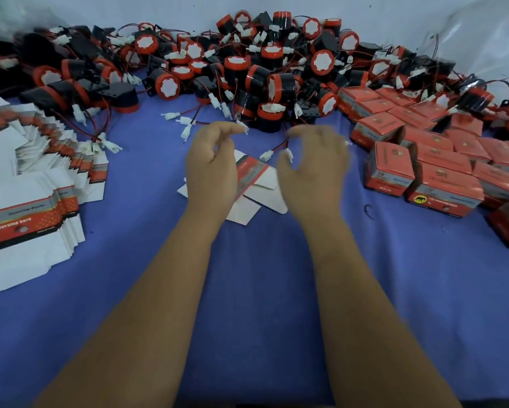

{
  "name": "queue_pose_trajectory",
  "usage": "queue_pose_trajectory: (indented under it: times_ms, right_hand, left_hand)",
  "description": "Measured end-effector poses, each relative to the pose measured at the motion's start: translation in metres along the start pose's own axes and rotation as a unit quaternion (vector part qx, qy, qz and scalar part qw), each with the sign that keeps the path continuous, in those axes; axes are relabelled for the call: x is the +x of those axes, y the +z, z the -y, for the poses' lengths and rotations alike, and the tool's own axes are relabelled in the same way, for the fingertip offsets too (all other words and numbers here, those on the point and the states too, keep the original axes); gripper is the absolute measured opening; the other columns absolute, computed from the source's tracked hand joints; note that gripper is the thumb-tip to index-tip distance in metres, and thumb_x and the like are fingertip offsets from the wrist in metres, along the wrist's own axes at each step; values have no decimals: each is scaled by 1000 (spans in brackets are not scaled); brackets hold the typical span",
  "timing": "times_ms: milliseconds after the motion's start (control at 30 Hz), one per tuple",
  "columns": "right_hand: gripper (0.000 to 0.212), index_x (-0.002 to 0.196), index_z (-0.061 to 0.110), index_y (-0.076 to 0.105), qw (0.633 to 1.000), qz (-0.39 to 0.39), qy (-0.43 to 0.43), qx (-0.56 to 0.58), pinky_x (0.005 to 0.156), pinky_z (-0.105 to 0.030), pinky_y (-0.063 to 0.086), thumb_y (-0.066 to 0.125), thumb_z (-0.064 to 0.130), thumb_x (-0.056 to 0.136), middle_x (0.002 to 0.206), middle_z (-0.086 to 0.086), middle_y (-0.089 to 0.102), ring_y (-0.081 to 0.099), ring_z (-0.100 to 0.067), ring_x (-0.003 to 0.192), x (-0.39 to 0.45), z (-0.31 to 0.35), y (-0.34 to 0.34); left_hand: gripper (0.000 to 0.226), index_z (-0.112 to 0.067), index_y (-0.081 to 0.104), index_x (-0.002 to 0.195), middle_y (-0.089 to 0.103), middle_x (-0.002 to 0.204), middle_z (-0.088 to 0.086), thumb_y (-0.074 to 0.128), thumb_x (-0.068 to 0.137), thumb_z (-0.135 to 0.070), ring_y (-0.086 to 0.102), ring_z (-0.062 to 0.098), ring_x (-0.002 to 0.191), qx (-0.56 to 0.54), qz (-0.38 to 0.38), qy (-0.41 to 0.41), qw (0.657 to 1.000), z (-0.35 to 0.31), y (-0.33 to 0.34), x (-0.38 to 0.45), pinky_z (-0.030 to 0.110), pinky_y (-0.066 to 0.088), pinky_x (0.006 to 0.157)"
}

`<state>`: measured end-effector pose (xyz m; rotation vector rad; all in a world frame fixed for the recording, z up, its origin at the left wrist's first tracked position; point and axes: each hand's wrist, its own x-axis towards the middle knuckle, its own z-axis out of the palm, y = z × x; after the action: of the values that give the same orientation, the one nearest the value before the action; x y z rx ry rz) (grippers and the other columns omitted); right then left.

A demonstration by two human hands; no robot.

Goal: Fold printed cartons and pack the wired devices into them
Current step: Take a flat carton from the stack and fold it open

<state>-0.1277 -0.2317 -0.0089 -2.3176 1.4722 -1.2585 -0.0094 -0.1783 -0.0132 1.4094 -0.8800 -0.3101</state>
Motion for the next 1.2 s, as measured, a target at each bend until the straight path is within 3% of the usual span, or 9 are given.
queue_pose_trajectory:
  times_ms: [100,167,233,333,433,633,833,1000,1200]
  right_hand:
    - [26,108,15,69,980,156,-113,54,94,-42,39,58,27,88,107,-4,64,54,-27,104,-18,25,15]
    - [39,120,22,63,969,220,-112,-6,100,-36,31,58,44,88,119,-1,57,47,-25,114,-24,28,27]
    - [49,128,24,55,967,229,-81,-76,103,-37,24,54,54,88,130,-2,49,40,-26,121,-25,21,33]
    - [53,131,22,51,972,206,9,-116,106,-41,22,49,56,91,136,-8,45,37,-30,127,-18,8,28]
    - [50,127,18,55,967,200,59,-148,101,-42,26,49,53,91,128,-9,49,40,-31,123,-11,-1,19]
    - [16,94,15,71,944,273,158,95,75,-31,51,68,29,88,85,7,65,61,-14,83,5,-17,-9]
    - [18,75,15,65,936,210,165,231,50,-13,45,62,13,93,69,6,62,54,2,57,5,-7,-9]
    - [16,87,21,57,927,86,118,346,67,-13,48,53,11,99,85,6,62,56,-2,76,0,8,-6]
    - [22,89,19,54,899,49,34,434,76,-20,49,50,-1,98,85,4,59,55,-7,81,-1,17,-11]
  left_hand:
    - [30,-28,64,96,61,108,-11,42,94,-8,51,0,94,84,-54,7,995,1,-14,5,4,36,78]
    - [28,-24,66,100,61,115,2,42,94,-12,54,16,100,164,-58,-25,984,6,-24,9,17,43,82]
    - [30,-19,70,104,60,115,9,42,95,-21,49,31,110,309,-37,-63,948,12,-30,13,40,44,92]
    - [35,-17,70,108,55,124,9,44,94,-35,40,33,121,451,35,-90,887,15,-29,12,43,30,101]
    - [42,-26,63,126,50,134,5,52,89,-44,39,30,125,471,112,-60,873,17,-24,11,41,29,103]
    - [32,-37,62,121,54,132,2,62,89,-33,42,31,125,404,104,-55,907,21,-25,15,40,33,100]
    - [41,-33,56,130,43,139,3,56,89,-28,33,27,129,264,-28,-78,961,14,-22,16,31,27,95]
    - [63,-45,40,140,40,143,-2,57,80,-42,38,18,132,2,-25,-119,993,-3,-20,14,41,38,111]
    - [99,-39,13,155,35,134,-11,61,71,-57,33,20,139,-11,-70,-109,991,-8,-14,13,50,32,115]
